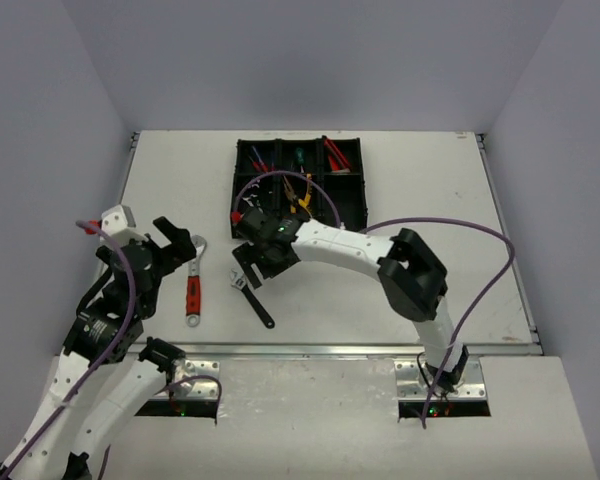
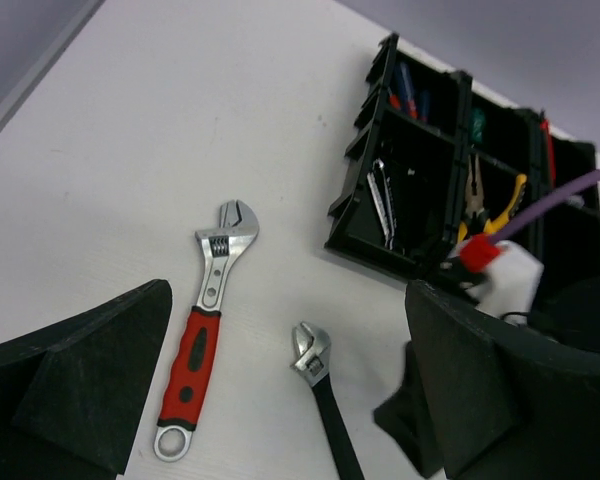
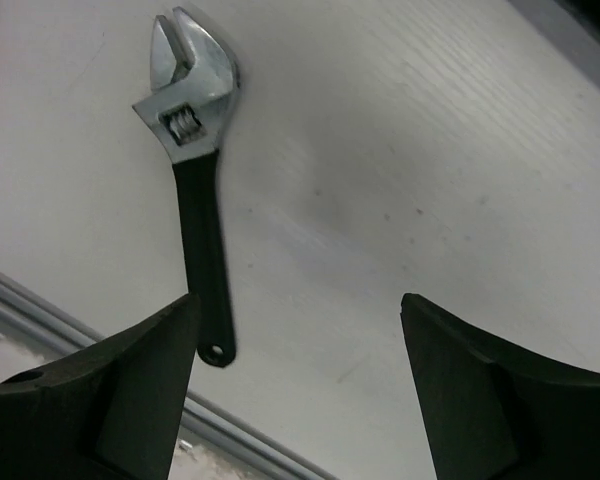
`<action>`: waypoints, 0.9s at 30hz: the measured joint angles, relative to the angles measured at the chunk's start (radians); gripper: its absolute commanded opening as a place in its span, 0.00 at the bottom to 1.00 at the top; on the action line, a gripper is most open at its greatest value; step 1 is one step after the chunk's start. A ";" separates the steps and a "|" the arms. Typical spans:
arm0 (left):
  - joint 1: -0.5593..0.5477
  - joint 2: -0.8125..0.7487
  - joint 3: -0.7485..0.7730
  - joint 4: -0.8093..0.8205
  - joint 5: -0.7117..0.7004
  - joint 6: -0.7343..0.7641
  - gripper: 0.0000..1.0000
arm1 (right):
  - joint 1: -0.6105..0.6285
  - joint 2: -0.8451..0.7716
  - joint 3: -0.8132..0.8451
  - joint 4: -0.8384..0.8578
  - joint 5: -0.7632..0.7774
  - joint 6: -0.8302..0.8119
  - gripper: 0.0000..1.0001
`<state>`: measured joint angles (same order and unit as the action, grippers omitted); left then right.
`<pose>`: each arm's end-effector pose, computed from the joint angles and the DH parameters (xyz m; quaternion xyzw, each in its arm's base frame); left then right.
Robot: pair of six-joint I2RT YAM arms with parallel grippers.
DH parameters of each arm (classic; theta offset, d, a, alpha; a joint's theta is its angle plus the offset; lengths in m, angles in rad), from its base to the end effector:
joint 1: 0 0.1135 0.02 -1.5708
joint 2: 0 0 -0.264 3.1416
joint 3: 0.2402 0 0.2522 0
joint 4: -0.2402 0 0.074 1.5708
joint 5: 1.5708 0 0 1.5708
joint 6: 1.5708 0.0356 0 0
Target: Sort the tools into containers
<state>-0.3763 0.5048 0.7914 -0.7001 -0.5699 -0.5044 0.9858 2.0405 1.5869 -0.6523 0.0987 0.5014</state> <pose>0.1021 -0.0197 0.3262 -0.2048 0.7920 -0.0108 0.5751 0.2431 0.3608 0.1977 -0.2221 0.9463 0.1204 0.2018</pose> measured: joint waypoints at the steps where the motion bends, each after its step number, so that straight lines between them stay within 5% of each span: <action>1: 0.000 -0.030 0.000 0.000 -0.010 -0.002 1.00 | 0.017 0.051 0.052 -0.015 0.010 0.000 0.78; 14: 0.003 -0.089 0.002 0.005 -0.004 0.002 1.00 | 0.089 0.410 0.497 -0.217 0.029 -0.011 0.55; 27: 0.003 -0.110 0.002 0.023 0.035 0.012 1.00 | 0.083 0.495 0.614 -0.324 0.028 0.004 0.15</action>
<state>-0.3733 0.3944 0.7929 -0.6767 -0.5346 -0.4927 1.0691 2.5355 2.2007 -0.9768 0.1267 0.5054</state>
